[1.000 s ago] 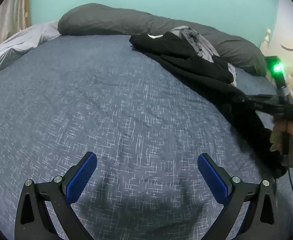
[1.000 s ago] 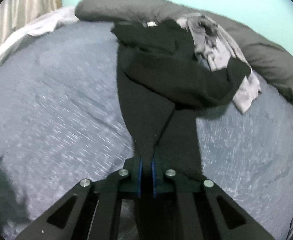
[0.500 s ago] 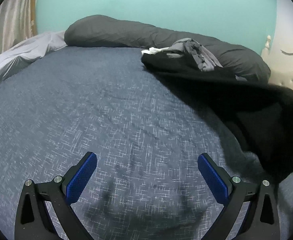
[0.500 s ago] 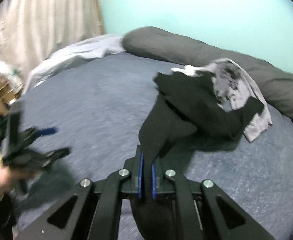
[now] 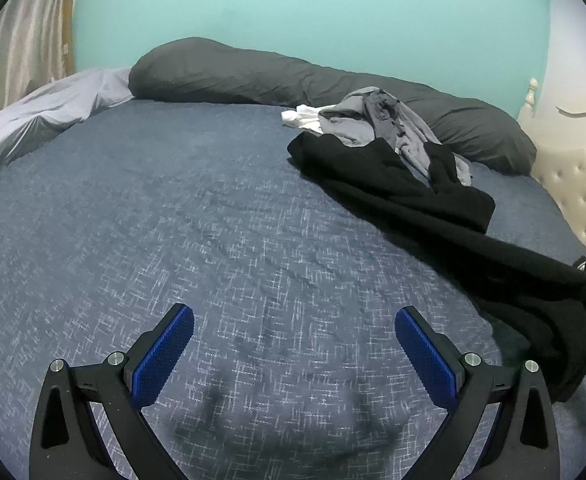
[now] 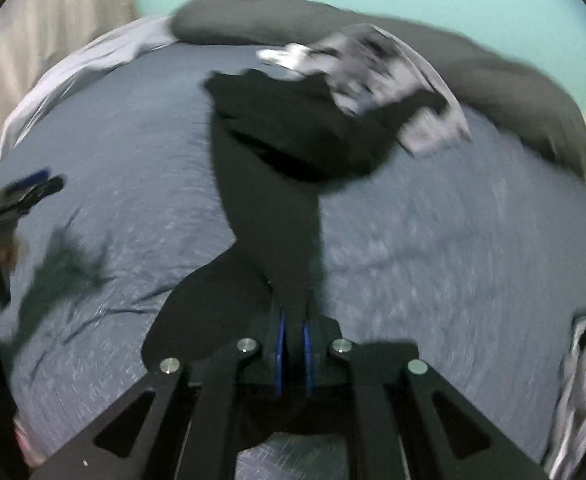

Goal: Fold clothes

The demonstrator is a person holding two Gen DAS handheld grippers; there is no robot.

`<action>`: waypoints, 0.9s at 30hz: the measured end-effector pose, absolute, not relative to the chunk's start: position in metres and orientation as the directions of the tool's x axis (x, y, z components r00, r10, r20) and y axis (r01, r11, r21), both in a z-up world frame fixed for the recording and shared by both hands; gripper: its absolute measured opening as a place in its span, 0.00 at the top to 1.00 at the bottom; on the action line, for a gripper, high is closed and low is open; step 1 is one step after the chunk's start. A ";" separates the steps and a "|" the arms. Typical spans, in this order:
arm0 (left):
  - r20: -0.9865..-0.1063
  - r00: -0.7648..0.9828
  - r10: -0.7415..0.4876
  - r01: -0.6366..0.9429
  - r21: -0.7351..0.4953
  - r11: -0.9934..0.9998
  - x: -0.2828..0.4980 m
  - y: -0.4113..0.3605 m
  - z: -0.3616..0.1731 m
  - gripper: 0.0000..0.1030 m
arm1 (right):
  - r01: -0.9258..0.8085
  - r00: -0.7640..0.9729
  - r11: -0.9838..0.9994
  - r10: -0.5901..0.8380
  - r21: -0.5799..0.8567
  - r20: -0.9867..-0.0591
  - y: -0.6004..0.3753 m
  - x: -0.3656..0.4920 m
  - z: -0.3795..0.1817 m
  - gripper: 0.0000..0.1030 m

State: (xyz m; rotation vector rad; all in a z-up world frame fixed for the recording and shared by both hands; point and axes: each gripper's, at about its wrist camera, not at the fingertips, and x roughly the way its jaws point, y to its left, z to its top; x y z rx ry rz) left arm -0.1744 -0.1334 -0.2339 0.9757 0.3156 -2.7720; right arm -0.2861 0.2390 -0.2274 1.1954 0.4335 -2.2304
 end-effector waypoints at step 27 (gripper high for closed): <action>-0.652 -0.753 -0.090 0.292 -0.208 -0.934 -0.176 -0.153 -0.236 0.00 | 0.678 -0.378 -0.732 -0.274 -0.063 -0.884 0.075 -0.322 -0.266 0.51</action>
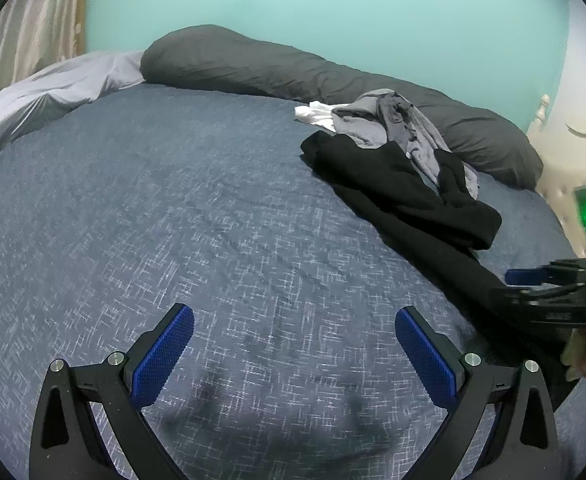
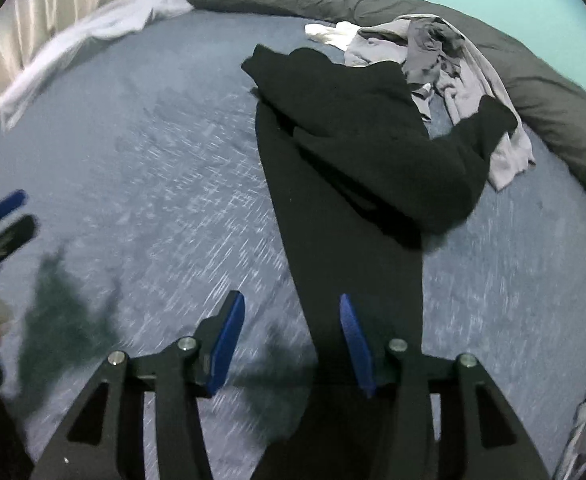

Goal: Fold clothes

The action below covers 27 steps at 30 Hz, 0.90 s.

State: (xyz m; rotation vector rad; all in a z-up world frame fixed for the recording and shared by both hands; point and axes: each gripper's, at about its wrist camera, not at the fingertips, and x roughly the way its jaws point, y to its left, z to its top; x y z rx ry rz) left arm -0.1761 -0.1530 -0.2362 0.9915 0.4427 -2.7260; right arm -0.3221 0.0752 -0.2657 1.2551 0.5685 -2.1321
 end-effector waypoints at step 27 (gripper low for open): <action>-0.668 -0.737 -0.102 0.338 -0.234 -0.912 -0.166 -0.174 -0.240 0.00 | 0.720 -0.413 -0.680 -0.263 -0.136 -0.872 0.057 -0.305 -0.250 0.97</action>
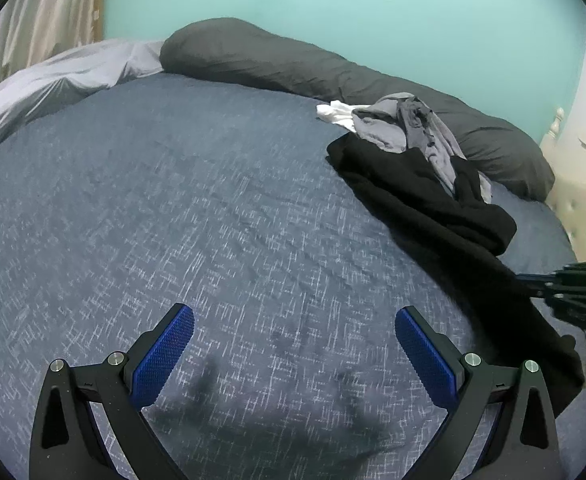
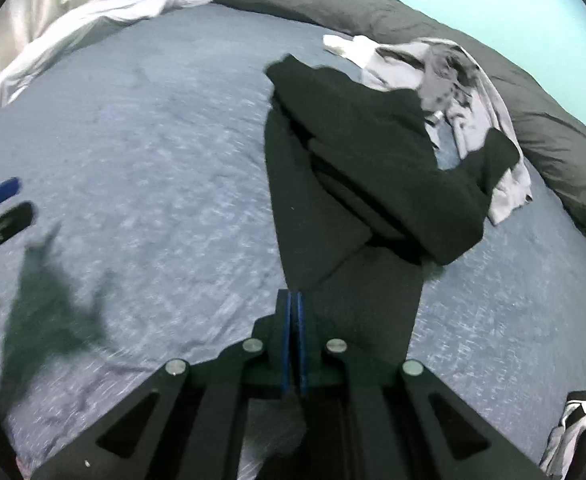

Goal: Fold clothes

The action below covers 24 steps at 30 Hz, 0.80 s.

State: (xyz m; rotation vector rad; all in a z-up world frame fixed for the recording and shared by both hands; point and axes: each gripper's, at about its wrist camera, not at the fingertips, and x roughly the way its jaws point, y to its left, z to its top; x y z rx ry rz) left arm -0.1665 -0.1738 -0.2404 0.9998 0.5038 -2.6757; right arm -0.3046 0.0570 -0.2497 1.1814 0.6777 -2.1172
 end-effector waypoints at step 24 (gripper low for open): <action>-0.664 -0.743 -0.083 0.365 -0.298 -0.882 -0.159 -0.194 -0.235 0.00 | 0.771 -0.331 -0.625 -0.237 -0.118 -0.913 0.024 -0.287 -0.265 0.57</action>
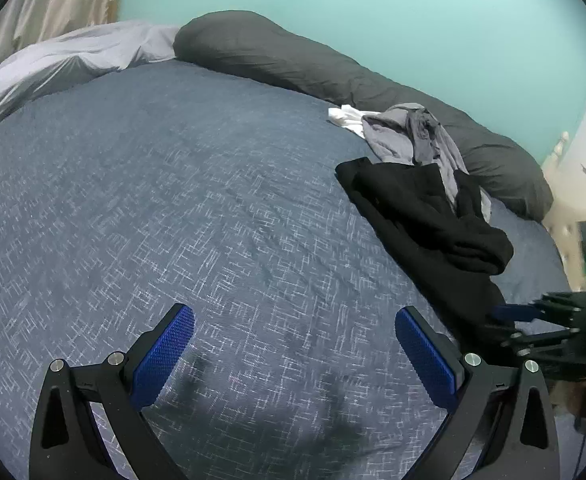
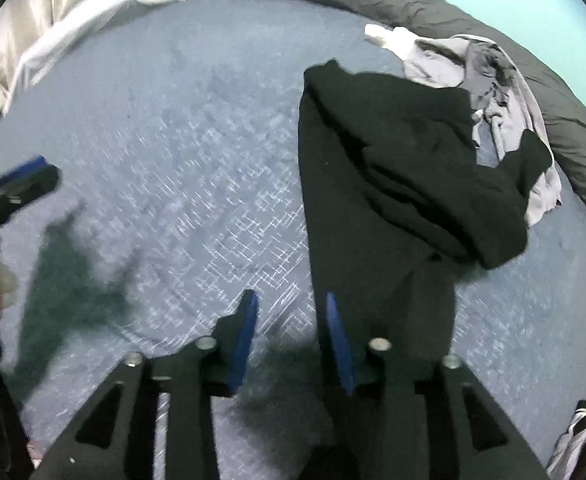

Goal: Fold clothes

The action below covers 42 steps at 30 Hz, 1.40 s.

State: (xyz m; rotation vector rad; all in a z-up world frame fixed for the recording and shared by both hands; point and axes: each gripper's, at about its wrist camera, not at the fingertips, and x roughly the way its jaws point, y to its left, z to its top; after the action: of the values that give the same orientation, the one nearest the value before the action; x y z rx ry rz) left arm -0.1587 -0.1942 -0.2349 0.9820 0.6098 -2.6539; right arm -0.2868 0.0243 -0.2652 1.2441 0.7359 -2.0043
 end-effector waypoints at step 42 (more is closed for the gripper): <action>-0.679 -0.733 -0.055 0.354 -0.311 -0.882 -0.163 -0.195 -0.241 0.00 | 0.537 -0.386 -0.839 -0.160 -0.081 -0.909 0.053 -0.376 -0.302 0.50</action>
State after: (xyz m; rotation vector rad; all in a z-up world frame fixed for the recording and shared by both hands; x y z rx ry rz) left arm -0.1629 -0.1946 -0.2406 1.0204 0.6319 -2.6565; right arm -0.3762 0.0532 -0.3024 1.4167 0.5128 -2.2513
